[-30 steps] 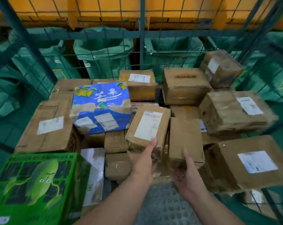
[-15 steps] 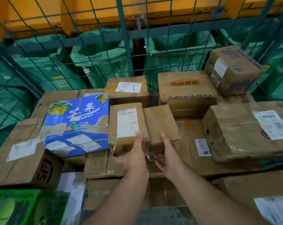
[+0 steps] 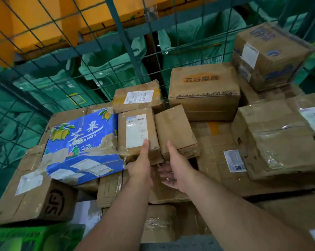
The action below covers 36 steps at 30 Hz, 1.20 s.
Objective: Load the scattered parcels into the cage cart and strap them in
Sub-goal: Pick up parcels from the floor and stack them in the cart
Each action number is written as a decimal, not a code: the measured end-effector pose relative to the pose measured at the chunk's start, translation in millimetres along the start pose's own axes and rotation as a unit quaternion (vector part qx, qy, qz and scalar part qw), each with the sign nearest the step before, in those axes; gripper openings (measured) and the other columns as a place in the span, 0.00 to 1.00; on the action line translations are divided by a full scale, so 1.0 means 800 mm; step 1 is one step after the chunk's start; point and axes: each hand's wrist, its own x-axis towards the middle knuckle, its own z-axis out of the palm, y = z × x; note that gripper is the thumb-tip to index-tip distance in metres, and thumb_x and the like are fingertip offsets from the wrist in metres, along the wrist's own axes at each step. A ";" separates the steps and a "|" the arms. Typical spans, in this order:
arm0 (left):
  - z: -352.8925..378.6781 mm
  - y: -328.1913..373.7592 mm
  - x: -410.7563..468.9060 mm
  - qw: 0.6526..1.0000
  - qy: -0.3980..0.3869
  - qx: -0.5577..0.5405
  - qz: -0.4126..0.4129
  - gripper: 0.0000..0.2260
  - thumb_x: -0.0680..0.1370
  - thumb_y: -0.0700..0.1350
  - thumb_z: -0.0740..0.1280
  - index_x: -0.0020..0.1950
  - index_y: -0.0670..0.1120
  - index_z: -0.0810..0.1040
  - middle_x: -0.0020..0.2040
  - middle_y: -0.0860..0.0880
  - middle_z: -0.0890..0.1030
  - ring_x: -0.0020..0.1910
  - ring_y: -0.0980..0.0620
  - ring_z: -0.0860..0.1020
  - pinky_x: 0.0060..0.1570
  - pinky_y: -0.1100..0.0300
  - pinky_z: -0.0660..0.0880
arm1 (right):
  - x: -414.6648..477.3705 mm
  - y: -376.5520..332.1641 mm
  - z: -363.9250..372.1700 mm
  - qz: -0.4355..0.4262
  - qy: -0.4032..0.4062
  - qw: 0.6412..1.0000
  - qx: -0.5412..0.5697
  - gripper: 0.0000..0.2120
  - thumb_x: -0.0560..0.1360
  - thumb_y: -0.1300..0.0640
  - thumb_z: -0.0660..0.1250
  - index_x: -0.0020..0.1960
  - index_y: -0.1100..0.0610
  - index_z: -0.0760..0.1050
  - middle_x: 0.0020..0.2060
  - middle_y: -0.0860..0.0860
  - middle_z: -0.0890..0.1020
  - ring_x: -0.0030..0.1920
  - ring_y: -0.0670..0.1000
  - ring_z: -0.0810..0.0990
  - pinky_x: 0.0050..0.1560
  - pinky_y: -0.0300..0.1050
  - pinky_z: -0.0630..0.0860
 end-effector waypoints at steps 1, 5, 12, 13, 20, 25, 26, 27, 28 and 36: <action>0.001 0.000 0.003 1.000 -0.001 0.012 -0.002 0.63 0.44 0.69 0.84 0.74 0.46 0.68 0.59 0.44 0.84 0.52 0.40 0.85 0.54 0.39 0.81 | 0.002 0.004 -0.001 -0.012 0.019 1.000 -0.004 0.35 0.73 0.23 0.59 0.55 0.53 0.80 0.46 0.54 0.87 0.50 0.54 0.84 0.57 0.55 0.81; 0.006 0.014 -0.001 0.997 -0.036 0.064 -0.011 0.40 0.63 0.64 0.81 0.67 0.45 0.73 0.56 0.42 0.84 0.50 0.41 0.85 0.52 0.40 0.83 | 0.006 0.028 -0.027 -0.115 0.182 0.975 0.054 0.44 0.66 0.23 0.67 0.71 0.50 0.64 0.56 0.53 0.83 0.50 0.55 0.85 0.49 0.55 0.85; -0.048 0.026 0.005 0.997 0.028 0.070 0.025 0.51 0.51 0.65 0.83 0.69 0.50 0.69 0.60 0.45 0.83 0.54 0.40 0.84 0.56 0.37 0.80 | 0.007 0.039 -0.063 -0.248 0.154 0.954 -0.073 0.36 0.65 0.19 0.60 0.66 0.37 0.70 0.54 0.45 0.84 0.53 0.53 0.85 0.52 0.57 0.84; -0.059 0.031 0.008 0.993 0.071 0.072 0.052 0.55 0.47 0.67 0.82 0.70 0.51 0.68 0.62 0.46 0.81 0.57 0.41 0.82 0.59 0.38 0.79 | 0.003 0.038 -0.057 -0.247 0.152 0.954 -0.076 0.29 0.69 0.22 0.60 0.61 0.39 0.72 0.50 0.45 0.85 0.51 0.52 0.85 0.53 0.58 0.83; -0.116 0.055 0.006 0.947 0.147 0.201 0.202 0.41 0.69 0.61 0.79 0.73 0.45 0.66 0.65 0.44 0.77 0.65 0.39 0.77 0.63 0.46 0.75 | -0.006 0.063 -0.049 -0.240 0.174 0.940 -0.170 0.25 0.75 0.27 0.57 0.55 0.47 0.72 0.43 0.47 0.86 0.42 0.49 0.86 0.46 0.55 0.84; -0.135 0.044 -0.007 0.940 0.115 0.249 0.203 0.43 0.75 0.60 0.74 0.81 0.45 0.57 0.76 0.41 0.69 0.73 0.39 0.70 0.68 0.50 0.68 | -0.028 0.065 -0.058 -0.172 0.122 0.967 -0.142 0.22 0.76 0.31 0.62 0.55 0.48 0.70 0.46 0.49 0.86 0.42 0.51 0.87 0.44 0.51 0.85; -0.140 0.044 -0.014 0.938 0.118 0.265 0.188 0.45 0.75 0.60 0.74 0.82 0.44 0.56 0.77 0.41 0.68 0.74 0.38 0.69 0.70 0.49 0.67 | -0.035 0.062 -0.062 -0.148 0.095 0.976 -0.126 0.22 0.75 0.30 0.63 0.55 0.47 0.70 0.49 0.50 0.85 0.45 0.52 0.87 0.46 0.52 0.85; -0.147 0.043 -0.021 0.934 0.116 0.288 0.177 0.43 0.75 0.60 0.73 0.81 0.42 0.58 0.76 0.40 0.69 0.73 0.38 0.70 0.71 0.48 0.67 | -0.043 0.061 -0.065 -0.132 0.081 0.981 -0.120 0.23 0.74 0.28 0.63 0.55 0.46 0.69 0.51 0.51 0.85 0.47 0.53 0.87 0.47 0.51 0.85; -0.157 0.039 -0.031 0.928 0.103 0.312 0.175 0.38 0.76 0.60 0.73 0.78 0.41 0.64 0.72 0.41 0.73 0.69 0.39 0.73 0.68 0.48 0.69 | -0.052 0.064 -0.068 -0.125 0.080 0.982 -0.119 0.25 0.73 0.27 0.63 0.57 0.46 0.69 0.52 0.51 0.85 0.48 0.54 0.87 0.47 0.51 0.84; -0.244 -0.075 -0.141 0.883 -0.203 0.416 0.078 0.07 0.76 0.48 0.71 0.41 0.47 0.82 0.42 0.49 0.83 0.42 0.49 0.80 0.46 0.57 0.75 | -0.160 0.201 -0.059 -0.148 0.246 0.942 -0.176 0.09 0.82 0.45 0.64 0.54 0.50 0.74 0.45 0.52 0.84 0.43 0.51 0.82 0.44 0.48 0.79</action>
